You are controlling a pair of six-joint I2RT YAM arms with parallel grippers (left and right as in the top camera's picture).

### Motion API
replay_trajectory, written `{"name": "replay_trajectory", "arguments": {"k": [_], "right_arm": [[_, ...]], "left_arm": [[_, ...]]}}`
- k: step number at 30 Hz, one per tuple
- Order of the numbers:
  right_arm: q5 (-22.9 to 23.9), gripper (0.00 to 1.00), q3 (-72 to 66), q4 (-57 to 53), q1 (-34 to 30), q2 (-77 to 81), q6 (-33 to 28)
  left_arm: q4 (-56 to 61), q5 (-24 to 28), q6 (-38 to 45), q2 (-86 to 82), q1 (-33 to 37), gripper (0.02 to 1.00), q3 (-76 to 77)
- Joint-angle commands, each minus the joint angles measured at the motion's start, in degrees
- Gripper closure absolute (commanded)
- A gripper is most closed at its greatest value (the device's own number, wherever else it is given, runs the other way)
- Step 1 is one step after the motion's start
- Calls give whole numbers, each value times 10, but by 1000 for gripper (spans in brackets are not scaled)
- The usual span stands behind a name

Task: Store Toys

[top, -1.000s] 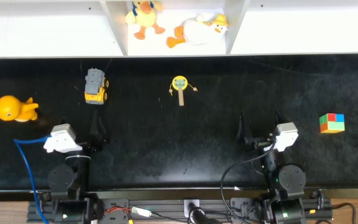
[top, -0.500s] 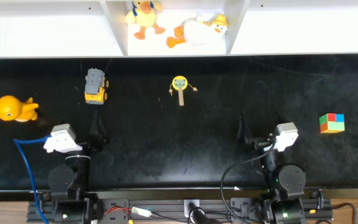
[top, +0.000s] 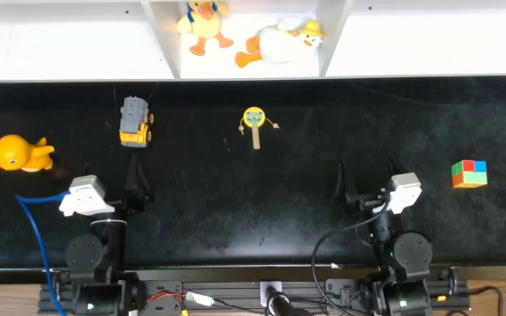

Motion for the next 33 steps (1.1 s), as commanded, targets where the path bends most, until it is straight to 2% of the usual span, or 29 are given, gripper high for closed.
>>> {"name": "replay_trajectory", "arguments": {"k": [1,3,8,14,18,21,24,28,33], "right_arm": [[2,5,-8,3,3,-5,-2],[3,5,-8,3,3,-5,-2],[3,5,-8,3,3,-5,-2],[3,5,-8,3,3,-5,-2],[3,5,-8,3,3,-5,-2],[3,5,-8,3,3,-5,-2],[3,5,-8,3,3,-5,-2],[3,5,-8,3,3,-5,-2],[3,5,-8,3,3,-5,-2]], "left_arm": [[-75,-20,17,17,2,18,115],[-126,-42,19,45,3,20,173],[-248,-61,47,164,3,20,342],[-394,-153,55,351,3,20,535],[-419,-164,87,461,11,23,617],[-411,-166,88,526,50,23,648],[-393,-142,77,574,118,23,653],[-384,-44,75,619,234,20,653],[-383,-18,126,655,325,20,653]]}}
